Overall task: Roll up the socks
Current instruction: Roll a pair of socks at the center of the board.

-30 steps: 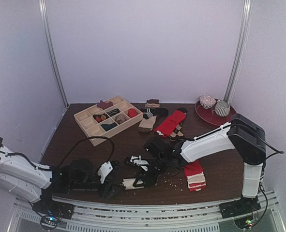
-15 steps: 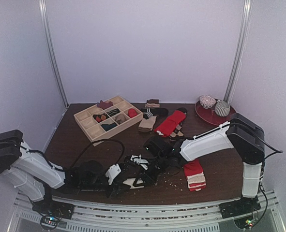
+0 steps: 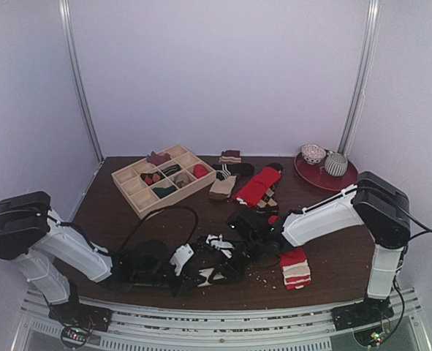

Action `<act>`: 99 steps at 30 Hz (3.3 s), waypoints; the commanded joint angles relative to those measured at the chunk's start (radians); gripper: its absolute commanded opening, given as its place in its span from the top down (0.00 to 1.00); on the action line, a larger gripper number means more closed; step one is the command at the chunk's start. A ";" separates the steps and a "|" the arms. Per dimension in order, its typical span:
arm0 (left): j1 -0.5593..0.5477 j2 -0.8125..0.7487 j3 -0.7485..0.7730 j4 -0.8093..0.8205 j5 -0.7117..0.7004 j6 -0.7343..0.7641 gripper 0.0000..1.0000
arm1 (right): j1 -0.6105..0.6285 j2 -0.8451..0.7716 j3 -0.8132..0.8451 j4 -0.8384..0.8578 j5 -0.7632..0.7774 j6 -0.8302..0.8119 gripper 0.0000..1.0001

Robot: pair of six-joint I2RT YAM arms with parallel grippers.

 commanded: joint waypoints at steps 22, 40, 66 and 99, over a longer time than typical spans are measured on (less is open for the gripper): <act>0.065 0.125 0.018 -0.388 0.235 -0.162 1.00 | 0.183 -0.212 -0.324 0.322 0.522 -0.503 0.38; 0.082 -0.019 0.089 -0.453 0.065 -0.009 0.64 | 0.137 -0.083 -0.326 0.206 0.353 -0.108 0.74; 0.103 0.036 0.039 0.048 0.190 0.144 0.55 | 0.035 0.047 -0.219 -0.074 0.231 0.058 0.74; 0.124 0.154 0.107 -0.257 0.273 0.014 1.00 | 0.030 -0.299 -0.348 0.409 0.166 0.109 0.35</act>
